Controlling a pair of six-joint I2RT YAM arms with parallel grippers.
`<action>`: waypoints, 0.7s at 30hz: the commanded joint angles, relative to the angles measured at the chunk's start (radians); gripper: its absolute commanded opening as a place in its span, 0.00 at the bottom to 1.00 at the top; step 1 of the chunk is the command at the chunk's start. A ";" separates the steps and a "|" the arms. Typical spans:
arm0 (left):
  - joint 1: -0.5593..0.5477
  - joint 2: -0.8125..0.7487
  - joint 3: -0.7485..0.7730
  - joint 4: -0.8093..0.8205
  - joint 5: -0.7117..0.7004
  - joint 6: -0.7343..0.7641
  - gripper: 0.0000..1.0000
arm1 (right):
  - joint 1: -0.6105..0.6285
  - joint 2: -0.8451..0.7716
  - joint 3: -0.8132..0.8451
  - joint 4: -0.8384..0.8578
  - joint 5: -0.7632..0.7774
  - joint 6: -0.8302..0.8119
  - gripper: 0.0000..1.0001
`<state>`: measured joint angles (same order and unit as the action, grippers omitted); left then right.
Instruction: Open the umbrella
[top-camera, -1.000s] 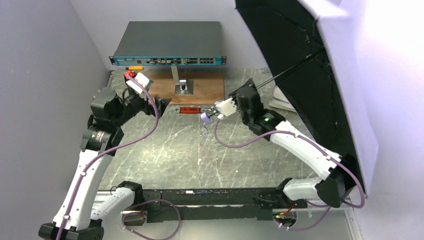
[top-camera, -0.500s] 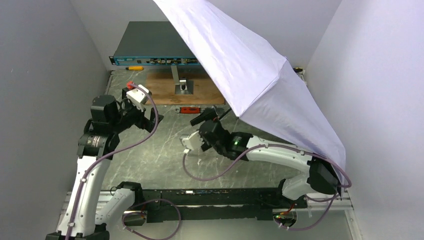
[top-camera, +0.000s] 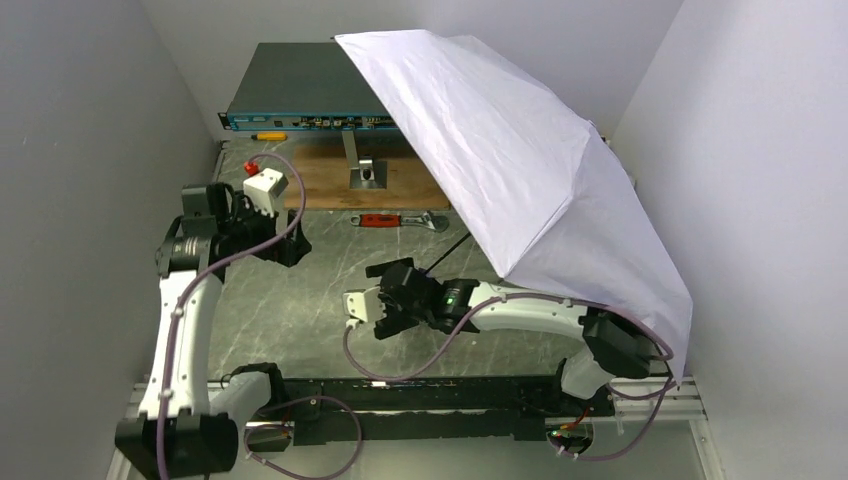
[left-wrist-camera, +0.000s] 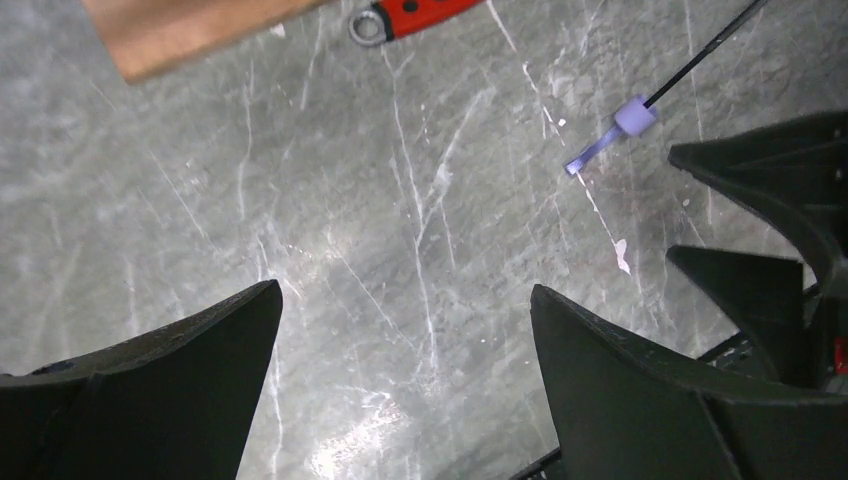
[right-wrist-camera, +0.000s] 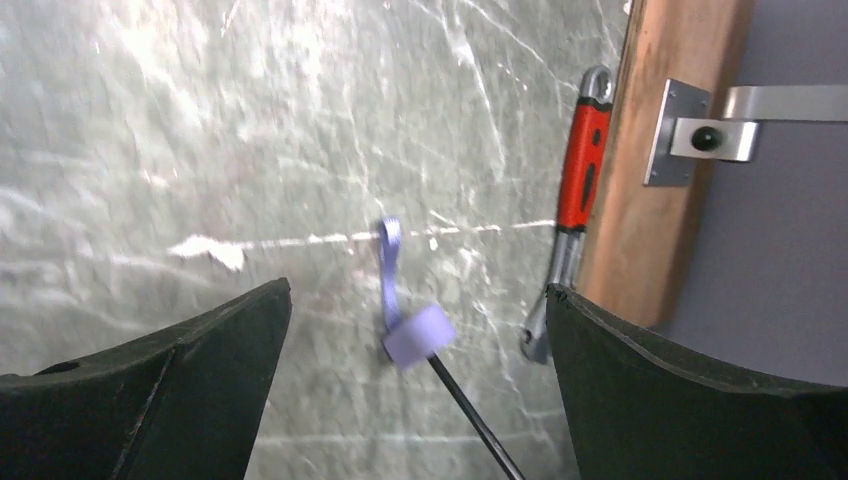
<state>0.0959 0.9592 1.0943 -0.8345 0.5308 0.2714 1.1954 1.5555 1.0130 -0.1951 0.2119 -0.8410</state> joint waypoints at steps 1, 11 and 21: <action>0.026 0.085 0.070 -0.050 0.014 -0.083 1.00 | -0.003 0.066 0.023 0.172 -0.052 0.242 1.00; 0.027 0.050 -0.093 0.068 -0.151 -0.113 1.00 | -0.036 0.074 -0.090 0.345 0.001 0.296 1.00; 0.027 0.035 -0.167 0.116 -0.261 -0.060 1.00 | -0.082 0.002 -0.121 0.343 -0.055 0.356 1.00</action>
